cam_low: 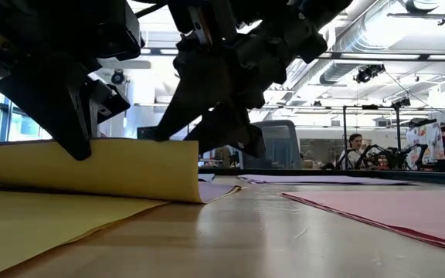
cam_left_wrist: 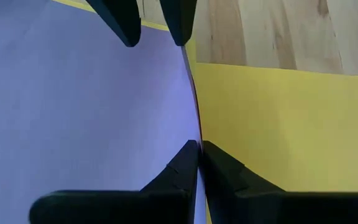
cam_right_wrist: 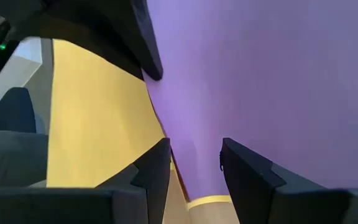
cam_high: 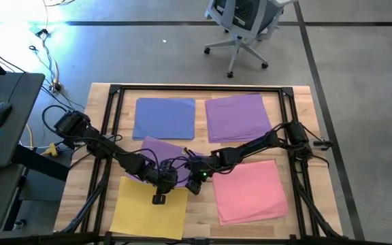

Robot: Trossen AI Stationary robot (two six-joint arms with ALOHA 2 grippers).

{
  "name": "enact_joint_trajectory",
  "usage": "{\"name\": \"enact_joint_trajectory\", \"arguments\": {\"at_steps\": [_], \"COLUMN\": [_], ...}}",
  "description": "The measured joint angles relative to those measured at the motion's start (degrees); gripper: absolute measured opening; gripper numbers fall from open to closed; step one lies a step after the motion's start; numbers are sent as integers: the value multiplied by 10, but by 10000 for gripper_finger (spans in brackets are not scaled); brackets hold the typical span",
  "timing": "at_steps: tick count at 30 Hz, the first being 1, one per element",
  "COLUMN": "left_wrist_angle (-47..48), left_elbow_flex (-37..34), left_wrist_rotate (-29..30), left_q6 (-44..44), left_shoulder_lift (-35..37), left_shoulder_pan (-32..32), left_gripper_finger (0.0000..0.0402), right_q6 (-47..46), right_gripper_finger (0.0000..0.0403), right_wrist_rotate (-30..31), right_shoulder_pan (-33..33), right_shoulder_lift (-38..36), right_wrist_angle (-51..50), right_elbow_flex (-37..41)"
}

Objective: Organize paper
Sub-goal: Stack the violet paper on the top right violet paper

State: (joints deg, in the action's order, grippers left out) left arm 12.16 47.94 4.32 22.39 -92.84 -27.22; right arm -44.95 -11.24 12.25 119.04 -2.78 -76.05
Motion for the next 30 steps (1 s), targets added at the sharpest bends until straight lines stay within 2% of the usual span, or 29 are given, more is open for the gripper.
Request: {"name": "enact_joint_trajectory", "arguments": {"at_steps": [13, 22, 30], "left_wrist_angle": [0, 0, 0], "left_elbow_flex": [0, 0, 0], "left_wrist_rotate": [0, 2, 2], "left_q6": [0, 0, 0], "left_shoulder_lift": [0, 0, 0], "left_shoulder_pan": [0, 1, 1], "left_gripper_finger": [0, 0, 0], "right_q6": [0, 7, 19], "right_gripper_finger": [126, 125, 125], "right_wrist_rotate": [-53, -43, -68], "right_shoulder_pan": [-8, -9, -21], "right_shoulder_lift": [0, 0, -1], "right_wrist_angle": [13, 13, 13], "right_elbow_flex": [0, 0, 0]}}
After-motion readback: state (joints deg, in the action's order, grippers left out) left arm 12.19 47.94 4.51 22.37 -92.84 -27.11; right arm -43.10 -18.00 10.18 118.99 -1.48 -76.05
